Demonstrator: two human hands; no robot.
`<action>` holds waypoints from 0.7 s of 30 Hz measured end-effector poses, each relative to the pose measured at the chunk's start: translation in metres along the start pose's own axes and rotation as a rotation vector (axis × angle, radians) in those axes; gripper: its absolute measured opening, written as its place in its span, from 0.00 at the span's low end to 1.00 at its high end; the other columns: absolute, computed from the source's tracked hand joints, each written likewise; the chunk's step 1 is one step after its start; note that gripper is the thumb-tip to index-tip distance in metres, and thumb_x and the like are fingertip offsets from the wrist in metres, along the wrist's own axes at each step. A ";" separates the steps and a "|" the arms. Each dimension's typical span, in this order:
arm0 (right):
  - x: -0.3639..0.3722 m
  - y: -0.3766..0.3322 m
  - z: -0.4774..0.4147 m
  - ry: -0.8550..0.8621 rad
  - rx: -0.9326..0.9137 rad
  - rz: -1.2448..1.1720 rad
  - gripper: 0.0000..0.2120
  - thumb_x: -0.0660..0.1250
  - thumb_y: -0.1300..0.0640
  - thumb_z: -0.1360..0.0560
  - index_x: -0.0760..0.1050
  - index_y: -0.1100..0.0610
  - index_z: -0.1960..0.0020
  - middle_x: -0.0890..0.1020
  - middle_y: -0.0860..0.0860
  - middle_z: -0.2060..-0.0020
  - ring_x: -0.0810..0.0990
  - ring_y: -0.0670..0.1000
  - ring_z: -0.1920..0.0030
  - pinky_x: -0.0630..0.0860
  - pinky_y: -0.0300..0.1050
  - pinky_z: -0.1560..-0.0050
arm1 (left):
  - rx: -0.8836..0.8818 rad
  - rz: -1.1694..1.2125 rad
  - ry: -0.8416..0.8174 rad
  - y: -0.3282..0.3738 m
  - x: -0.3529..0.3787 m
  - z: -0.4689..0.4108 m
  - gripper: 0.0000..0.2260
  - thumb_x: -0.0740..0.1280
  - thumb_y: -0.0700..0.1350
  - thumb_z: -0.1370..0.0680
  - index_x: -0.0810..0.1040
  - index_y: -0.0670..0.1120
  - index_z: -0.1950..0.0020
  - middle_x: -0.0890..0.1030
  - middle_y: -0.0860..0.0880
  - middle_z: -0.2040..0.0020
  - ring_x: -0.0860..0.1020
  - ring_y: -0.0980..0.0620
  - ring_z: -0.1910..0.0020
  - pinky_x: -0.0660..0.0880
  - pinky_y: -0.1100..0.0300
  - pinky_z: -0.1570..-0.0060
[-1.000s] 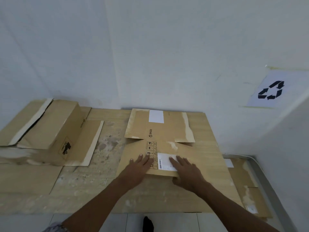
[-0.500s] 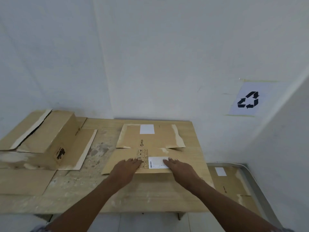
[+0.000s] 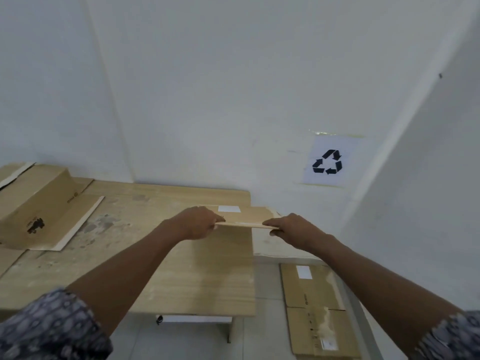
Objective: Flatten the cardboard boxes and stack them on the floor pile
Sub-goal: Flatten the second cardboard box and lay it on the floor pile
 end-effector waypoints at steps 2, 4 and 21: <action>-0.001 0.028 0.015 -0.064 0.012 -0.007 0.19 0.62 0.59 0.19 0.71 0.47 0.30 0.83 0.56 0.46 0.80 0.54 0.54 0.73 0.46 0.53 | 0.015 -0.020 -0.021 0.030 0.000 -0.010 0.20 0.57 0.45 0.17 0.68 0.54 0.25 0.76 0.45 0.32 0.75 0.43 0.35 0.72 0.55 0.41; 0.005 0.054 0.026 -0.121 0.039 -0.026 0.26 0.56 0.64 0.20 0.67 0.41 0.28 0.81 0.55 0.45 0.79 0.52 0.55 0.74 0.47 0.54 | 0.028 -0.055 -0.052 0.051 0.002 -0.019 0.20 0.56 0.44 0.17 0.67 0.53 0.24 0.77 0.44 0.33 0.76 0.42 0.37 0.72 0.55 0.43; 0.003 0.163 0.049 0.053 0.073 0.113 0.34 0.54 0.70 0.24 0.63 0.40 0.26 0.76 0.51 0.33 0.77 0.56 0.44 0.69 0.46 0.54 | 0.043 -0.102 -0.031 0.120 0.013 -0.107 0.22 0.55 0.43 0.19 0.67 0.55 0.25 0.81 0.42 0.46 0.80 0.42 0.51 0.75 0.53 0.56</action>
Point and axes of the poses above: each hand's wrist, its own z-axis away from the middle knuckle, its own x-axis out of the palm, y = z × x, the point moved 3 cm from there along -z, towards the middle knuckle
